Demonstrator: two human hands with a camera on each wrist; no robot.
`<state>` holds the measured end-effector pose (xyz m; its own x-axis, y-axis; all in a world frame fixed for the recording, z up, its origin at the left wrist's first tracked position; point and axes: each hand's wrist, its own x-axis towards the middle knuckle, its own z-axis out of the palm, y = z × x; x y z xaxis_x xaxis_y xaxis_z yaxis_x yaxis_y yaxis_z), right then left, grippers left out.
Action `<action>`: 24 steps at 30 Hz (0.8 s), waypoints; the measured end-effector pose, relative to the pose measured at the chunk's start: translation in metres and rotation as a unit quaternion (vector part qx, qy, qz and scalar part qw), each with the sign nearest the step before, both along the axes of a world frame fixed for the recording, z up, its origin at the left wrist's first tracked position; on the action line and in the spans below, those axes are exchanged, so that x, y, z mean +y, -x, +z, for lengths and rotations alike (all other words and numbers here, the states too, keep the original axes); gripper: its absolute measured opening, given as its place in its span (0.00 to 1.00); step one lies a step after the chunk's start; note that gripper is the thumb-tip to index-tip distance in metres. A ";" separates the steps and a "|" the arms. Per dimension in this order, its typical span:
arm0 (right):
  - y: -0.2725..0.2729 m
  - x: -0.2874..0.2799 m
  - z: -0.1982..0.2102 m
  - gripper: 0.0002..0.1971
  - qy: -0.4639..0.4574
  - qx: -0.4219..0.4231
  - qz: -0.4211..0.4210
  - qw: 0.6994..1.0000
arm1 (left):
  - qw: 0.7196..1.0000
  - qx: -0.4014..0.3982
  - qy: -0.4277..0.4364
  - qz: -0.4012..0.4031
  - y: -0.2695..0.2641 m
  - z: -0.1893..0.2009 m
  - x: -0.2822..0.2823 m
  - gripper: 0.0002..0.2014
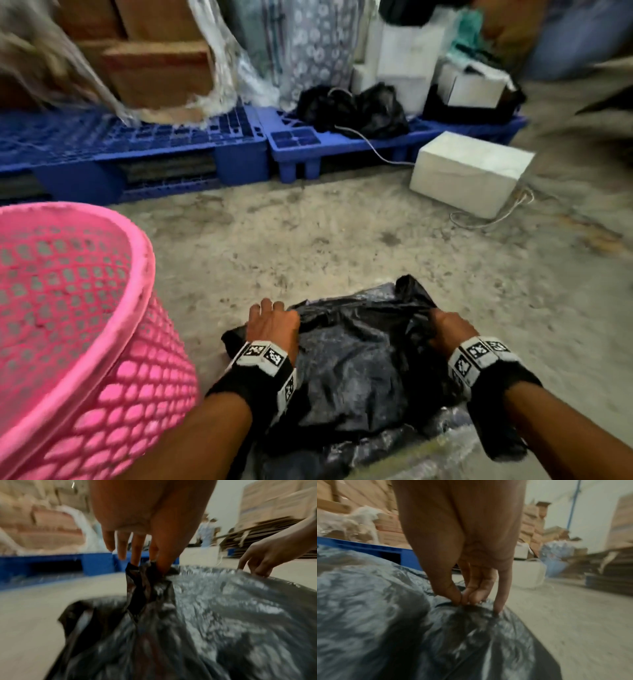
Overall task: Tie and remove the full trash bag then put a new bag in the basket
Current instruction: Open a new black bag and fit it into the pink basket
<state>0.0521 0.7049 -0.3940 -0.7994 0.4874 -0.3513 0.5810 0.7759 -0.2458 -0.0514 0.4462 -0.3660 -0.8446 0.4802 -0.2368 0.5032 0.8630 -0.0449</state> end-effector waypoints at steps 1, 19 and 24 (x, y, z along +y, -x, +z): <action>-0.004 -0.001 0.006 0.22 0.008 0.015 0.001 1.000 | 1.000 0.003 -0.029 0.001 -0.001 0.014 -0.002 0.16; 0.035 -0.038 0.190 0.19 0.033 0.313 0.129 0.941 | 0.863 0.270 -0.339 -0.260 0.012 0.310 -0.069 0.07; 0.042 -0.089 0.270 0.09 0.061 0.315 0.208 0.924 | 0.857 0.271 -0.386 -0.209 0.027 0.329 -0.130 0.27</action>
<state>0.0098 0.6162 -0.1242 -0.9733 0.0792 0.2154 -0.0495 0.8440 -0.5341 -0.0780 0.3162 -0.0367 -0.4465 0.6038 0.6604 0.8611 0.4905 0.1337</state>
